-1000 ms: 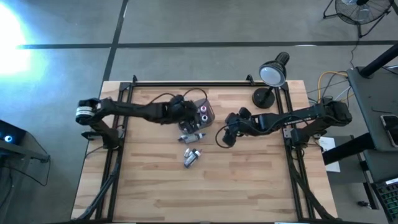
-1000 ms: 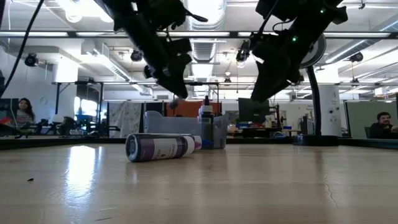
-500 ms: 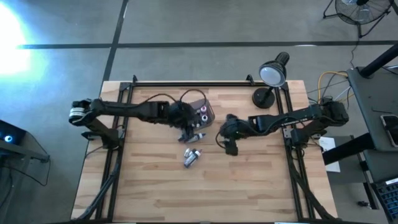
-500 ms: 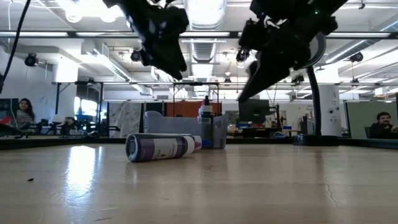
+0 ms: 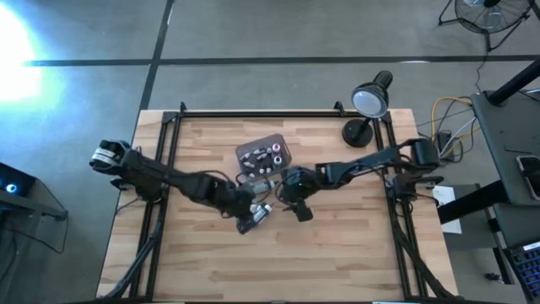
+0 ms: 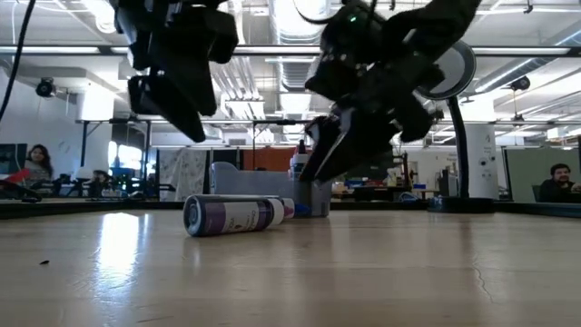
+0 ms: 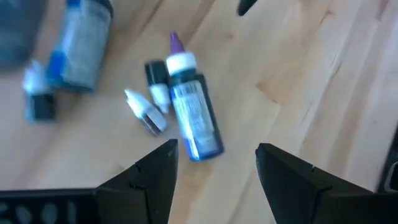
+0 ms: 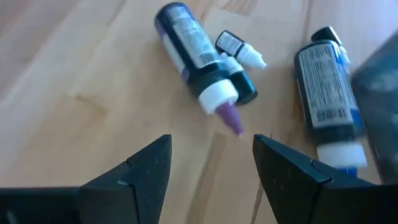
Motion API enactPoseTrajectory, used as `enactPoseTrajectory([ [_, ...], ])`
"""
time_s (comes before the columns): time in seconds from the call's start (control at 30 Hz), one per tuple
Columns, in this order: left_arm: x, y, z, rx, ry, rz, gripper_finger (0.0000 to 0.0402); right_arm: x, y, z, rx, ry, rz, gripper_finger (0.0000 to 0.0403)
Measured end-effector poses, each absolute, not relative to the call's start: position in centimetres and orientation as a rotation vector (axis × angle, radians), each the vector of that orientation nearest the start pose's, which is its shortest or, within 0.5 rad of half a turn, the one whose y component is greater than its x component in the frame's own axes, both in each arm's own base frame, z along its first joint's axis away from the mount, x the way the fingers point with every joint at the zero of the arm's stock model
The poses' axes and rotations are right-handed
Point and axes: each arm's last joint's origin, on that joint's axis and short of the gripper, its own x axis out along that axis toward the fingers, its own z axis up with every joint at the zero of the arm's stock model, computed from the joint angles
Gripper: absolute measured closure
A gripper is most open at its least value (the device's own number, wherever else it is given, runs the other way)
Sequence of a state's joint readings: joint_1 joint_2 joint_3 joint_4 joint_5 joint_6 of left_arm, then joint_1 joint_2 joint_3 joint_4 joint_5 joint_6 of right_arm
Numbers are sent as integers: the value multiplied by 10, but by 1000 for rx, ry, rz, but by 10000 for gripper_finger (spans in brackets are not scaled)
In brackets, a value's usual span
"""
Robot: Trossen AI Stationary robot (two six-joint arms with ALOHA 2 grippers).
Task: Pick & Place food coloring
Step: Put the large purple food coloring bottle into the gray bin
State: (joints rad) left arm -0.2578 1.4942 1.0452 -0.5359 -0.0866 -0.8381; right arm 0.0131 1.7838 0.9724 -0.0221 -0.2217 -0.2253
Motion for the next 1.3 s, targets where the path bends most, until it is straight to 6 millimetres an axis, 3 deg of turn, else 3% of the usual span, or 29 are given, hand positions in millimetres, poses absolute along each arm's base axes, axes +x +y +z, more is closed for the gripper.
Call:
enactPoseTrajectory([
  [0.1, 289, -84, 227, -705, 939, 280, 209, 366, 11, 146, -138, 817, 321, 184],
  [0.27, 284, -95, 214, -849, 904, 348, 209, 387, 14, 150, -149, 802, 375, 184],
  [0.47, 287, -104, 190, -960, 895, 392, 209, 401, 16, 140, -221, 894, 433, 184],
  [0.9, 299, -109, 151, -978, 964, 495, 209, 410, 17, 142, -247, 895, 448, 184],
  [1.3, 300, -109, 146, -969, 963, 528, 209, 414, 16, 121, -220, 940, 443, 184],
])
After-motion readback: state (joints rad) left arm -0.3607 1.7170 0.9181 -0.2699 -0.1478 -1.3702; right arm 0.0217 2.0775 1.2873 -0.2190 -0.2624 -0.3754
